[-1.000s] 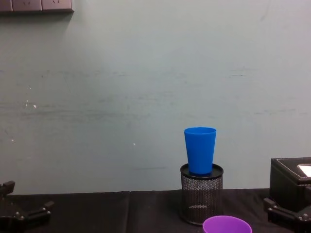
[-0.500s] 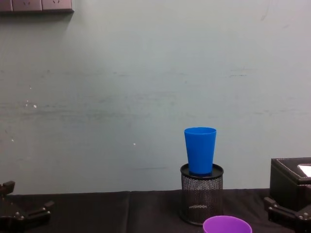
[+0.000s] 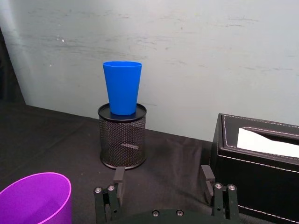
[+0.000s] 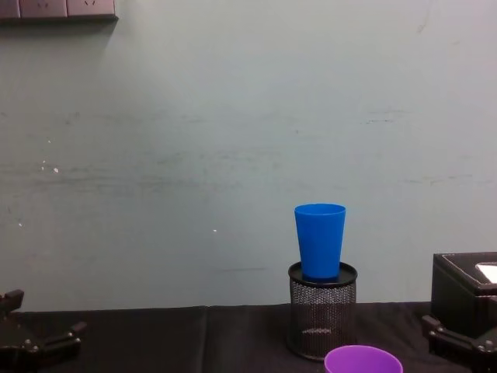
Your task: Pick up one cup with a gripper and tap it against the other cup.
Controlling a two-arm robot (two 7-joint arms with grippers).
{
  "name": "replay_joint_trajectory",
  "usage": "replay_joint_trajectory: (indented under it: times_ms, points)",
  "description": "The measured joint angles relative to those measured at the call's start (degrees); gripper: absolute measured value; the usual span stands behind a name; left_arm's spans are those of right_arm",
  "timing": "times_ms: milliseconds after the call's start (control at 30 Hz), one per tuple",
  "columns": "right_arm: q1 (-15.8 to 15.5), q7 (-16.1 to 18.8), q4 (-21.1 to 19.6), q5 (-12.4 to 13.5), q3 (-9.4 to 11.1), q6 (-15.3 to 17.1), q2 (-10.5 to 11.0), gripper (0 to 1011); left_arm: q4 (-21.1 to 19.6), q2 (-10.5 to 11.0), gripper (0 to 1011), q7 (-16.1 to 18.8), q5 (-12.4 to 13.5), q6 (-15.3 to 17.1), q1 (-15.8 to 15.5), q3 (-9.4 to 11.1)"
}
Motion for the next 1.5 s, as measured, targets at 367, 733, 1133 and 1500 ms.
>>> replay_joint_trajectory:
  times_ms: [367,733,1133,1500]
  points:
    - [0.0,-0.04,-0.02,0.0,0.0,0.0,0.0,1004,0.0,0.0,1000,0.0,0.0,0.0,0.0,0.0]
    - [0.0,-0.04,-0.02,0.0,0.0,0.0,0.0,1004,0.0,0.0,1000,0.0,0.0,0.0,0.0,0.0]
    - [0.0,-0.04,-0.02,0.0,0.0,0.0,0.0,1004,0.0,0.0,1000,0.0,0.0,0.0,0.0,0.0]
    - [0.0,-0.04,-0.02,0.0,0.0,0.0,0.0,1004,0.0,0.0,1000,0.0,0.0,0.0,0.0,0.0]
